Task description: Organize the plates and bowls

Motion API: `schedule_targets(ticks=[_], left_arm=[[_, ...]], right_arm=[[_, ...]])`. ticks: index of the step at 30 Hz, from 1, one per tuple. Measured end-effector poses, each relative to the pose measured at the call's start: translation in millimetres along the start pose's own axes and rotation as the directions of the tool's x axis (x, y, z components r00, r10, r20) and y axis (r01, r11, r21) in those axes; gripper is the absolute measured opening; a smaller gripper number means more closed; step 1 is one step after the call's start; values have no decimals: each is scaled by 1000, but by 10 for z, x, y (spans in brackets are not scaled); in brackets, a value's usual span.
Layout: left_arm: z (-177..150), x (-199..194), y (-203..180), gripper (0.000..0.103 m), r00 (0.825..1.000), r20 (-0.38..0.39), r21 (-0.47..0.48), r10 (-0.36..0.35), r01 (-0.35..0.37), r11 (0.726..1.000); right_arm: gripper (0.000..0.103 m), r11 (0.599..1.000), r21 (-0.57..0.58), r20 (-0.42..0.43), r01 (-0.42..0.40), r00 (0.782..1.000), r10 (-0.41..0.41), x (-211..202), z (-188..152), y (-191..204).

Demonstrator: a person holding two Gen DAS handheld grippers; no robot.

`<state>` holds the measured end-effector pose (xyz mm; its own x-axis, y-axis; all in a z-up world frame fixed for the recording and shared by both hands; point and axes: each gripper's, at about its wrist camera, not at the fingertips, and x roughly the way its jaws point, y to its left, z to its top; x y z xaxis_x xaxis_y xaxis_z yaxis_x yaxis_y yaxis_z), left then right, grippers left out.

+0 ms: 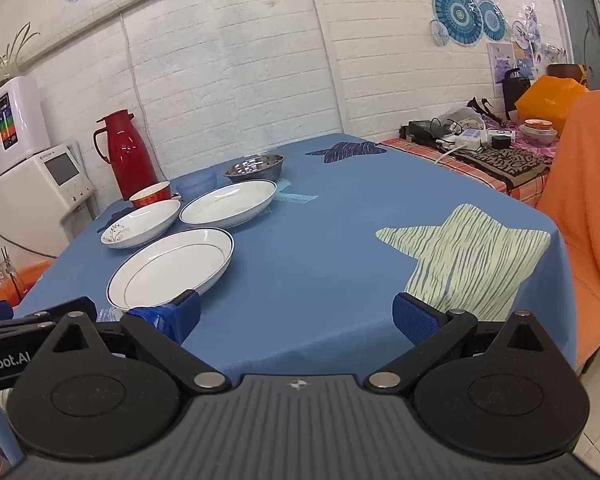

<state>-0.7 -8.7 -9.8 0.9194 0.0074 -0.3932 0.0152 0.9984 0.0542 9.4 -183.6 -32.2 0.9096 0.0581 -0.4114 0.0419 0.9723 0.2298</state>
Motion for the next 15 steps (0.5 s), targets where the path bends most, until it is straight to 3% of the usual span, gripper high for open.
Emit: schedule_targets(ticks=[15], left_arm=[[10,38,121,103,1000,-17,-15,-4,3,1000]], right_arm=[[90,1000,-21,-19,2,1000,-2,28,-34,52]])
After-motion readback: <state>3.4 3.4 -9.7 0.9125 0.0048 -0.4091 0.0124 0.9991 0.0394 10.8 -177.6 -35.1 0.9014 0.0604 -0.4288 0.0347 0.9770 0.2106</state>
